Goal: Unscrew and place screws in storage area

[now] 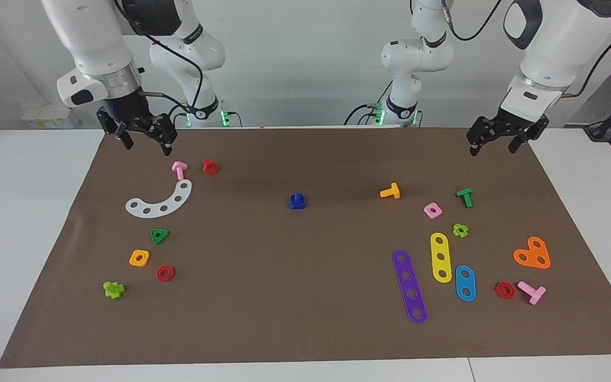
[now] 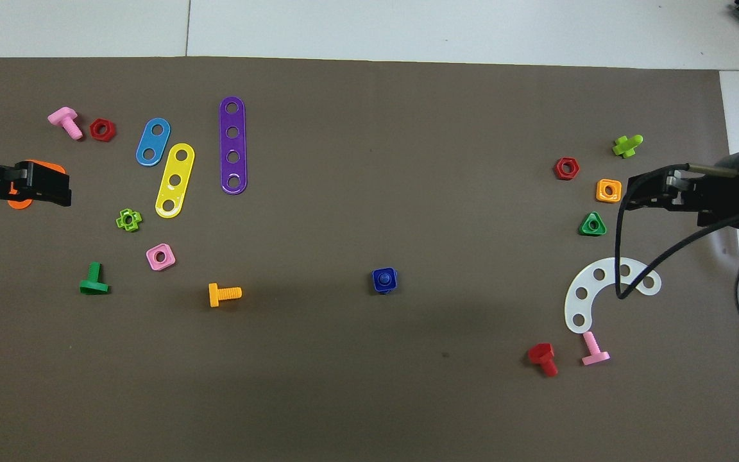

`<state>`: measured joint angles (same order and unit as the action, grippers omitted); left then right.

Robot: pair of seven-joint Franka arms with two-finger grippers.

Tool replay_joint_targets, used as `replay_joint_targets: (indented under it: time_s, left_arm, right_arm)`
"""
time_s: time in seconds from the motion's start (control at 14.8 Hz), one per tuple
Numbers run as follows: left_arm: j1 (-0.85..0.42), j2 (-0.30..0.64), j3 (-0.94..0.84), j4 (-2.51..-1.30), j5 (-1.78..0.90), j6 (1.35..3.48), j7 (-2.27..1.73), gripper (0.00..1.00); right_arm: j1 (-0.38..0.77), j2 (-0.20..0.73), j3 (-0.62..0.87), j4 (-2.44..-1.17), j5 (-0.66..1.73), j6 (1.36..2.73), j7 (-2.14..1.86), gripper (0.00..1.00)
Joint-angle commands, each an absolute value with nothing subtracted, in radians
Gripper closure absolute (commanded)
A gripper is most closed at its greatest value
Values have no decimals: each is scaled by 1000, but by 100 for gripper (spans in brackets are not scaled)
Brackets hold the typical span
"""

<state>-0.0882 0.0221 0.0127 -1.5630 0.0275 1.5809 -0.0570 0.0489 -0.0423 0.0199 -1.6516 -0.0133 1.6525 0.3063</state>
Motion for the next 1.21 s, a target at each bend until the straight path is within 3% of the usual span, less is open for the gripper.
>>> replay_joint_targets:
  time_s: [0.0,0.2,0.34,0.54,0.74,1.15]
  left_arm:
    - [-100,0,21,-1580,44,1563,-17,0]
    - [-136,-26,6,-1636,23,1594,-35,0]
    - [-234,-66,-1,-1753,-9,1693,-188,0]
    - [-382,-28,-2,-1795,-49,1762,-342,0]
    - [-590,124,2,-1801,-60,1995,-665,3]
    - [-739,368,5,-1786,-49,2268,-796,7]
  right_arm:
    - [40,-44,26,-1652,-11,1647,281,0]
    - [40,-44,25,-1652,-11,1647,281,0]
    - [40,-44,25,-1652,-11,1647,279,0]
    - [40,-44,25,-1652,-11,1646,281,0]
    - [40,-44,26,-1652,-11,1646,279,0]
    - [40,-44,25,-1652,-11,1646,281,0]
